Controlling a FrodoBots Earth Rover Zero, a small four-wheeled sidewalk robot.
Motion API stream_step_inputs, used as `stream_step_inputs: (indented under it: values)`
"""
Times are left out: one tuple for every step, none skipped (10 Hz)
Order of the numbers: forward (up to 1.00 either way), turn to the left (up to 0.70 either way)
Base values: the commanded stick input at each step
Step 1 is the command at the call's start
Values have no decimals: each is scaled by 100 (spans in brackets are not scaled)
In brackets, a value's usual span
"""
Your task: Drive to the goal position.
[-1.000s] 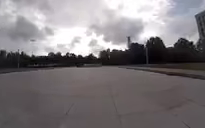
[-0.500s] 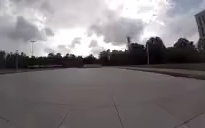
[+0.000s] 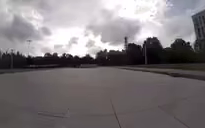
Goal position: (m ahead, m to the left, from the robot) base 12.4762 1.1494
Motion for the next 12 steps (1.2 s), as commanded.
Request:
stream_step_inputs:
  values:
    - [70, 0]
    - [70, 0]
    - [70, 0]
    - [70, 0]
    - [70, 0]
    - [70, 0]
    - [70, 0]
    - [70, 0]
    - [70, 0]
    - [70, 0]
    - [70, 3]
    - [70, 26]
